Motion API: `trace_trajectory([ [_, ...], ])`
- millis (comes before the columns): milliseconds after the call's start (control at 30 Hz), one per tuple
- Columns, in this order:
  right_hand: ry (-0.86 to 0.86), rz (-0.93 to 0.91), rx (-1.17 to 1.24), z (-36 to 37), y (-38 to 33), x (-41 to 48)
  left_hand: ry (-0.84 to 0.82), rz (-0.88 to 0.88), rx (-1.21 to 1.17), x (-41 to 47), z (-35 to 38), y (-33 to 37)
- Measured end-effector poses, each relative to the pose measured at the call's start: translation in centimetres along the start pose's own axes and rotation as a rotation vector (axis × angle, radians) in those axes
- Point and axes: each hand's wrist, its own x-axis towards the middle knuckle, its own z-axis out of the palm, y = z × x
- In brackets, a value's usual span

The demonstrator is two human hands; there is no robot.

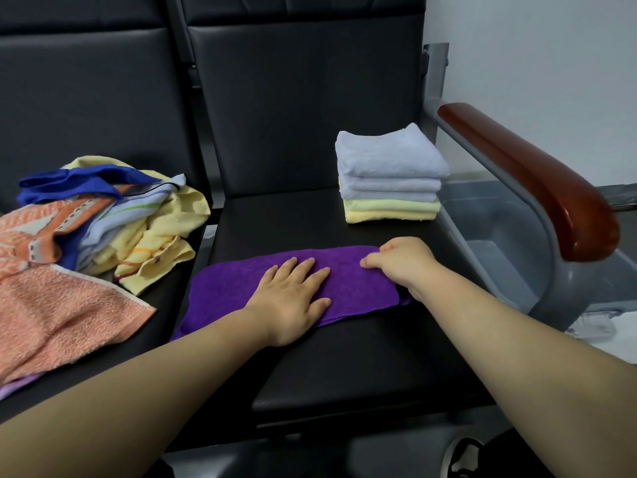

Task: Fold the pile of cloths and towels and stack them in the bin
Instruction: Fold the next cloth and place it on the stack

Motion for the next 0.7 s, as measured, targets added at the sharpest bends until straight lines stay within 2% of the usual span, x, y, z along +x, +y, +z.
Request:
trace_trajectory([
  [233,0.014,-0.018,0.017,0.3,-1.2,0.0,-0.011,-0.001,0.0,-0.1,-0.1,0.0],
  [433,0.083,0.033,0.166,0.5,-0.8,1.0,-0.003,0.002,-0.004,-0.1,0.0,-0.1],
  [600,0.013,0.072,0.426,0.5,-0.3,1.9,0.006,0.003,0.001,0.0,0.2,-0.1],
  [700,-0.05,0.034,0.453,0.7,-0.3,2.0,0.009,0.005,0.002,0.1,0.3,-0.1],
])
